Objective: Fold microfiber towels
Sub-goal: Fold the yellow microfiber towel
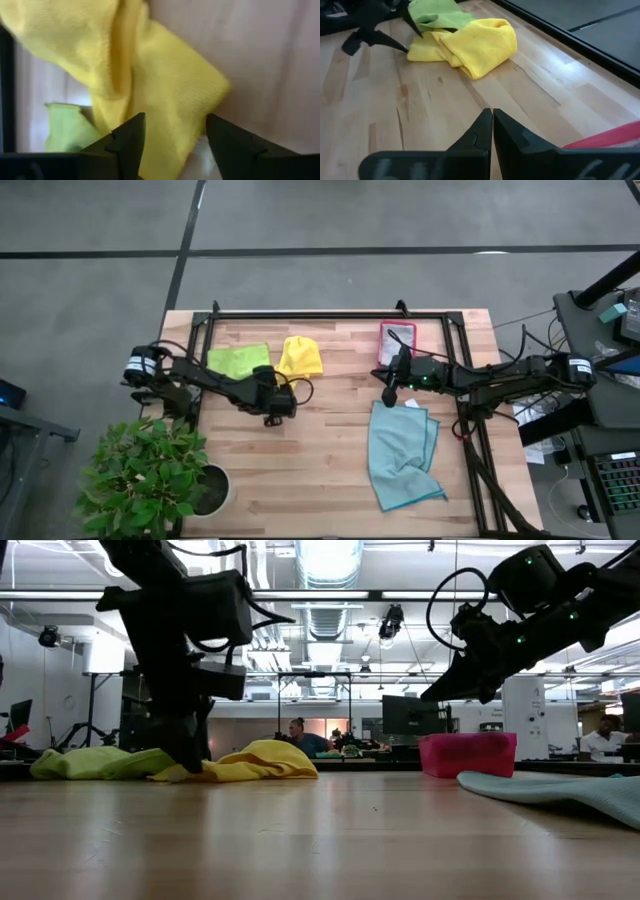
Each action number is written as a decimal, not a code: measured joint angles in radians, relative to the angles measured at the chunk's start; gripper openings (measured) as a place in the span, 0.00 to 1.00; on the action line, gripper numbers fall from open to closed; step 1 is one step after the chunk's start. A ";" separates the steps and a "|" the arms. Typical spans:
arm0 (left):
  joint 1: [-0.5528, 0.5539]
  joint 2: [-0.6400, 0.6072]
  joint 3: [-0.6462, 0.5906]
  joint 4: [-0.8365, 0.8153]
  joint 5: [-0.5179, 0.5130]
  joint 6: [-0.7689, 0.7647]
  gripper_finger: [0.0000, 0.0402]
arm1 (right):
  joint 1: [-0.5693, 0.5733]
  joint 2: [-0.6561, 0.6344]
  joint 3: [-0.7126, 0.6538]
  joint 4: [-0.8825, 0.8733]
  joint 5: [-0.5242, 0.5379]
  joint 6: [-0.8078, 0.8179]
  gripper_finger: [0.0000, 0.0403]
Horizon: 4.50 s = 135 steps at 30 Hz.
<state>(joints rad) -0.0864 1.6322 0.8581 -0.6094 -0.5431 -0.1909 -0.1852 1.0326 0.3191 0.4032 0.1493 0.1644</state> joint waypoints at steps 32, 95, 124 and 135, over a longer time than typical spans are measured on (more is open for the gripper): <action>0.002 -0.140 0.391 -0.029 0.071 -0.165 0.00 | 0.166 0.013 0.031 0.216 0.011 -0.071 0.02; 0.028 -0.210 0.473 -0.009 -0.020 -0.220 0.00 | 0.507 1.187 0.835 0.738 0.843 -0.857 0.56; 0.028 -0.233 0.479 -0.107 0.084 -0.083 0.00 | 0.600 0.826 0.679 0.909 0.969 -1.148 0.02; 0.025 -0.311 0.488 -0.158 0.459 -0.083 0.00 | 0.509 0.130 0.646 -0.297 0.210 -0.251 0.02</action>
<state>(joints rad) -0.0610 1.3209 1.3458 -0.7676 -0.0838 -0.2736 0.3241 1.1626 0.9654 0.1067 0.3597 -0.0861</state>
